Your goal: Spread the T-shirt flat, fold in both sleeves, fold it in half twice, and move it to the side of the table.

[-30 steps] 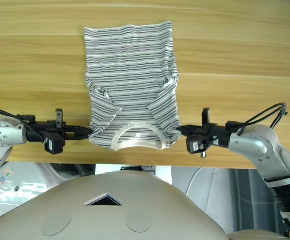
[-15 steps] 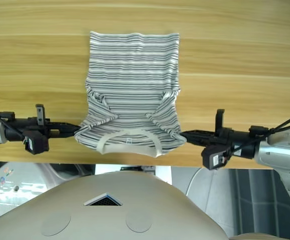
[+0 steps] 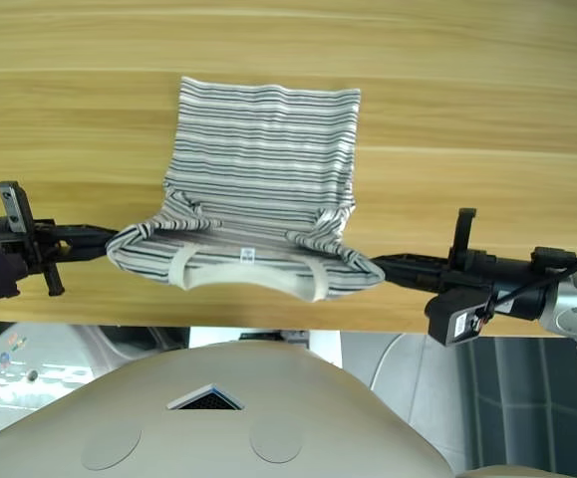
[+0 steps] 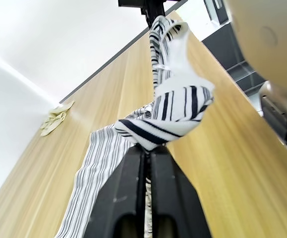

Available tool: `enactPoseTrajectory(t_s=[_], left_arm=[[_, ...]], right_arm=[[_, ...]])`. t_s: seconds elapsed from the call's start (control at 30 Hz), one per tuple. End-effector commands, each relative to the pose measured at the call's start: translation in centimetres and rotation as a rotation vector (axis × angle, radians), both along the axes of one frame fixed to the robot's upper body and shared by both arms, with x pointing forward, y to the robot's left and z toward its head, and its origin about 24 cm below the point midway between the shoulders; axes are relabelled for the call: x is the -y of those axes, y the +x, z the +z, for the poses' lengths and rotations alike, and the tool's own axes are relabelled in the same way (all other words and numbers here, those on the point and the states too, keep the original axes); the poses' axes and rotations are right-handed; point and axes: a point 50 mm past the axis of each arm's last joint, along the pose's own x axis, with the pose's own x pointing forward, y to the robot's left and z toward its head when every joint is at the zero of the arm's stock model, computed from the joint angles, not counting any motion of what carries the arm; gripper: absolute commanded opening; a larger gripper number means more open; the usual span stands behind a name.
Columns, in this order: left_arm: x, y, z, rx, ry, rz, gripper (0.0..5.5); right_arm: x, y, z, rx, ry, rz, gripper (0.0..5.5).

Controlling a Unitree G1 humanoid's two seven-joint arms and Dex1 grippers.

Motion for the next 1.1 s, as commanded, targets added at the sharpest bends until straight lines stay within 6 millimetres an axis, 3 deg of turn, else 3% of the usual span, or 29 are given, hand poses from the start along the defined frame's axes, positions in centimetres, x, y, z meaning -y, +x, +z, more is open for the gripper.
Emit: enactPoseTrajectory(t_s=[0.03, 0.13, 0.3, 0.47, 0.7, 0.97, 1.1], left_arm=[[-0.6, 2.5, -0.3, 0.022, 0.0, 0.166, 0.12], [-1.3, 4.1, -1.2, 0.018, 0.022, 0.254, 0.12], [-0.1, 7.3, -2.4, 0.049, -0.031, 0.337, 0.12], [1.1, 10.6, -3.7, 0.069, -0.069, 0.433, 0.12], [2.5, 13.9, -4.9, 0.105, -0.086, 0.542, 0.12], [3.9, 15.5, -7.9, 0.034, -0.089, 0.655, 0.12], [4.3, 15.9, -8.9, -0.003, -0.082, 0.72, 0.12]], right_arm=[[0.0, 1.8, 0.6, 0.071, 0.067, -0.088, 0.0], [-0.1, 3.2, 0.9, 0.117, 0.096, -0.155, 0.0], [-0.1, 6.5, 0.4, 0.189, 0.109, -0.306, 0.0], [-0.2, 9.9, -2.0, 0.234, 0.027, -0.43, 0.0], [-1.0, 12.9, -5.3, 0.249, -0.055, -0.505, 0.0], [-1.3, 16.8, -6.6, 0.271, -0.013, -0.648, 0.0], [-1.6, 17.7, -7.2, 0.268, 0.008, -0.682, 0.0]])
